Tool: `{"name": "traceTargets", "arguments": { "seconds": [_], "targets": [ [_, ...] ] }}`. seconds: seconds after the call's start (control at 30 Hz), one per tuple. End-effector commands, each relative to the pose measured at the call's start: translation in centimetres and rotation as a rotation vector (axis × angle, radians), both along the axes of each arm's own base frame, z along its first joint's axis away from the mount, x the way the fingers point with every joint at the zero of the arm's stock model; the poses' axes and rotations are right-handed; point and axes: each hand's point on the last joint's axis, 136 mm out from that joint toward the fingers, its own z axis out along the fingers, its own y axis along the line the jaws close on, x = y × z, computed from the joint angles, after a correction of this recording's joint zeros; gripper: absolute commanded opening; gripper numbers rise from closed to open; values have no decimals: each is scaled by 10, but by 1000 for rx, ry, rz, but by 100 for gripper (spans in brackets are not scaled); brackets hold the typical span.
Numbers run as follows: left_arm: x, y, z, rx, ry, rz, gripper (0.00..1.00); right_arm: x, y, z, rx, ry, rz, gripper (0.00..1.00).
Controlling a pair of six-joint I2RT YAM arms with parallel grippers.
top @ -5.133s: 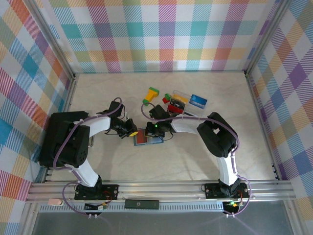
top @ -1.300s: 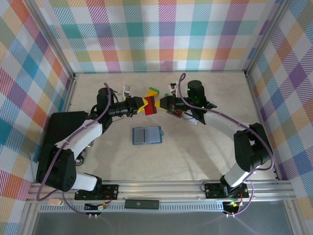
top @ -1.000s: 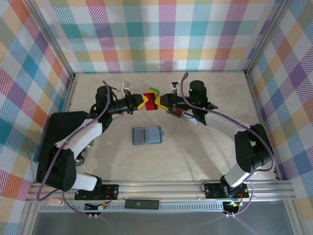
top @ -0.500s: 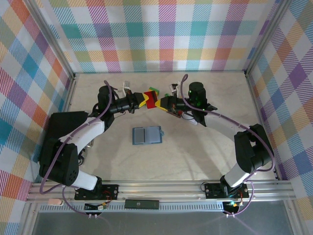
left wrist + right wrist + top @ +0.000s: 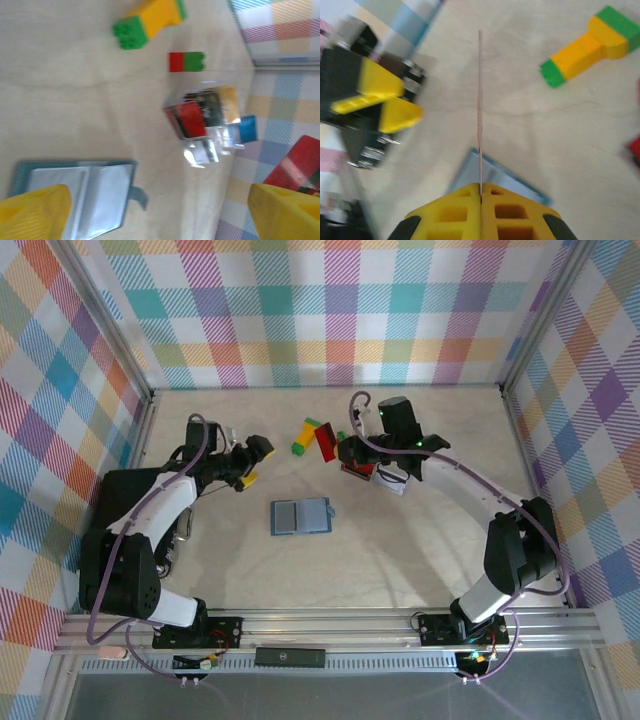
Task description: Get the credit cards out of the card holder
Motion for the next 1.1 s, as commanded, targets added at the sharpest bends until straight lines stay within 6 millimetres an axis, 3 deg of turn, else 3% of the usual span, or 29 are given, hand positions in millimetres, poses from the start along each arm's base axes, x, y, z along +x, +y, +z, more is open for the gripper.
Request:
{"name": "traceTargets", "arguments": {
  "seconds": [0.0,0.17,0.37,0.67,1.07],
  "targets": [
    [-15,19,1,93,32,-14,98,6,-26,-39,-304,-130,131,0],
    [-20,27,2,109,31,-43,100,28,-41,-70,-499,-179,168,0],
    [-26,27,-4,108,68,-62,100,40,-49,-92,-604,-202,253,0],
    [-28,24,-8,85,80,-64,100,46,-60,-104,-702,-287,400,0],
    [-29,22,-15,72,105,-68,100,54,-71,-115,-759,-286,411,0]
  ]
}}
